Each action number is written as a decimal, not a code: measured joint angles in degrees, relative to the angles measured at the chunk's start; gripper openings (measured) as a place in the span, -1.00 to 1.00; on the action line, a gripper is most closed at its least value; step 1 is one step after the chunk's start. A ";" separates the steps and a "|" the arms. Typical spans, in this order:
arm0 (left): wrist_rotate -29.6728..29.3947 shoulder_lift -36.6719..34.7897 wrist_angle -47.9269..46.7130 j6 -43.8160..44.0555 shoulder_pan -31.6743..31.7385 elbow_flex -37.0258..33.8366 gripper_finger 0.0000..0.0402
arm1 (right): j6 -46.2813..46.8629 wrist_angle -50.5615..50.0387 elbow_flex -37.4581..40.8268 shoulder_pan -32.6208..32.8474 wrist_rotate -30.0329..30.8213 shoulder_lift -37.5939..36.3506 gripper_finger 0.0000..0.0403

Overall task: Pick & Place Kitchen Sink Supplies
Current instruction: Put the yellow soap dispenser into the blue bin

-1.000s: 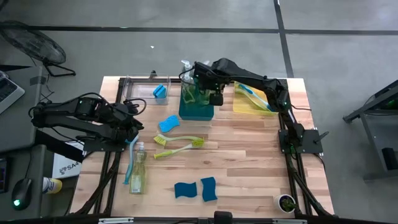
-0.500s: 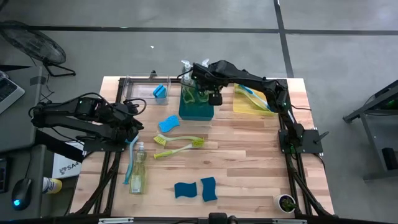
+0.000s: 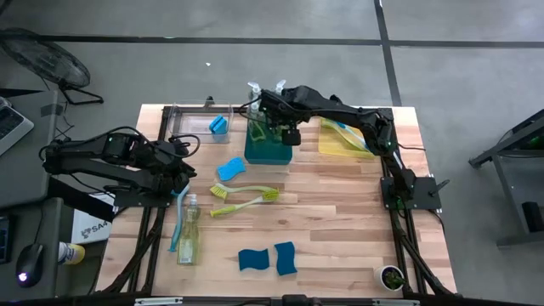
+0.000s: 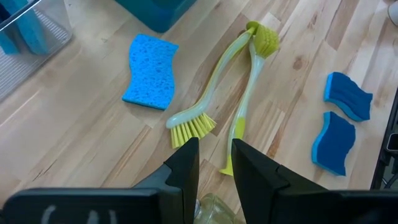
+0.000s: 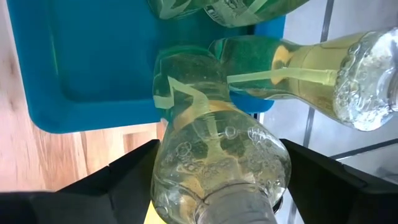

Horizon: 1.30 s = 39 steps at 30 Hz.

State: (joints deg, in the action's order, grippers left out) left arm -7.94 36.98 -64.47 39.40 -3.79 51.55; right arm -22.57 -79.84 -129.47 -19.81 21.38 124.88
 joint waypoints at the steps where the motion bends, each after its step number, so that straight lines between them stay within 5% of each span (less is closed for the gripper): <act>1: 0.00 -0.01 0.00 0.00 0.00 0.00 -0.54 | 0.00 0.02 0.00 0.00 0.05 0.00 0.54; 39: 0.00 0.00 -0.09 1.34 0.00 0.00 -0.54 | -2.89 6.39 -0.66 -0.15 -0.31 0.00 0.55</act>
State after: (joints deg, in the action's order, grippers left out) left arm -7.94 36.98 -64.55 40.74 -3.79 51.55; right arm -25.46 -73.44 -130.13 -19.96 21.07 124.88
